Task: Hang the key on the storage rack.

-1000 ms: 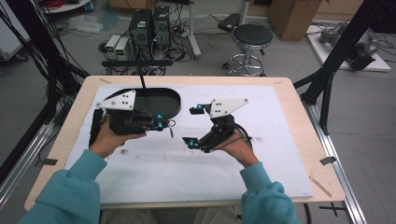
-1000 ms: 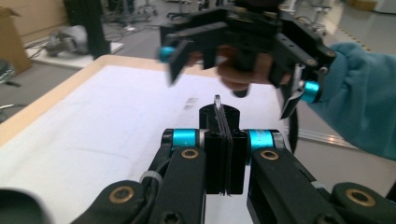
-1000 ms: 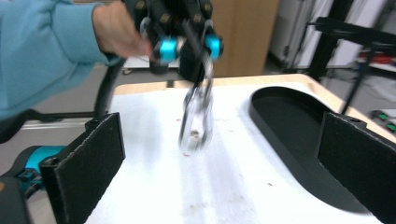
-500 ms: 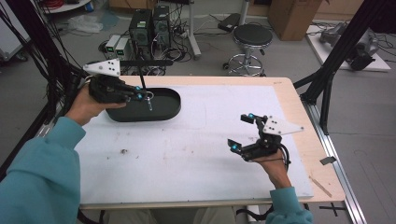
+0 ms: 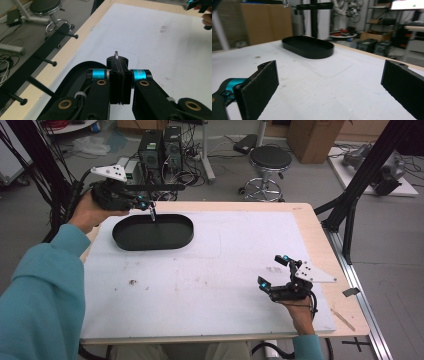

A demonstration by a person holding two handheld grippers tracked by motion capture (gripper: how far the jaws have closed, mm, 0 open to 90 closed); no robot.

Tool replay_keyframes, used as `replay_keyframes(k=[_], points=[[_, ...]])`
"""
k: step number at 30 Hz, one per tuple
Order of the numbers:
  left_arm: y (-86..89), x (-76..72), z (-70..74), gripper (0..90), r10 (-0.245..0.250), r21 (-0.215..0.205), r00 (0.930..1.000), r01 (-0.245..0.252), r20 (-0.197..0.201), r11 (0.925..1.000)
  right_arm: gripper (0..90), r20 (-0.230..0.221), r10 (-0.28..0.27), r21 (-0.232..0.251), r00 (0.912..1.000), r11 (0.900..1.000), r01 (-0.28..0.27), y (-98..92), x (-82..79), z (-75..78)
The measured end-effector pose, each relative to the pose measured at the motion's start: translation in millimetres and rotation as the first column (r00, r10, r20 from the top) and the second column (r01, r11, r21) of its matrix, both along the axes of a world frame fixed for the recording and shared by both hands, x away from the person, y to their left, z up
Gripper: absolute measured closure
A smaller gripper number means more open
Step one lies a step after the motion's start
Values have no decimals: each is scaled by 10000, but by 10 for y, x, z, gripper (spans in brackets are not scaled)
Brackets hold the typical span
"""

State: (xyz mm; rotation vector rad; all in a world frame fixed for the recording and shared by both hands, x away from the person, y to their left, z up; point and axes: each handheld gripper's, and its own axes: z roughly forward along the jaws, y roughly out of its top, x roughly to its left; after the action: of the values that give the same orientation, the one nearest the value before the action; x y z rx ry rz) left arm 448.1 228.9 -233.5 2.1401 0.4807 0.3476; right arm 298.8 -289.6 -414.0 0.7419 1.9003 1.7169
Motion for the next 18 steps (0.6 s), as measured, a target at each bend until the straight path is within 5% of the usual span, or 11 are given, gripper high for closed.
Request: replay_keyframes(k=[6,18], points=[[-27,186,-19,889,437,426,9989,-430,-144,9982,7,65,-366,-129,9993,9992,367,1,20,-85],[5,391,-139,889,1241,436,9918,-1227,-308,9915,7,329,-763,307,9965,9967,753,-59,44,-221]])
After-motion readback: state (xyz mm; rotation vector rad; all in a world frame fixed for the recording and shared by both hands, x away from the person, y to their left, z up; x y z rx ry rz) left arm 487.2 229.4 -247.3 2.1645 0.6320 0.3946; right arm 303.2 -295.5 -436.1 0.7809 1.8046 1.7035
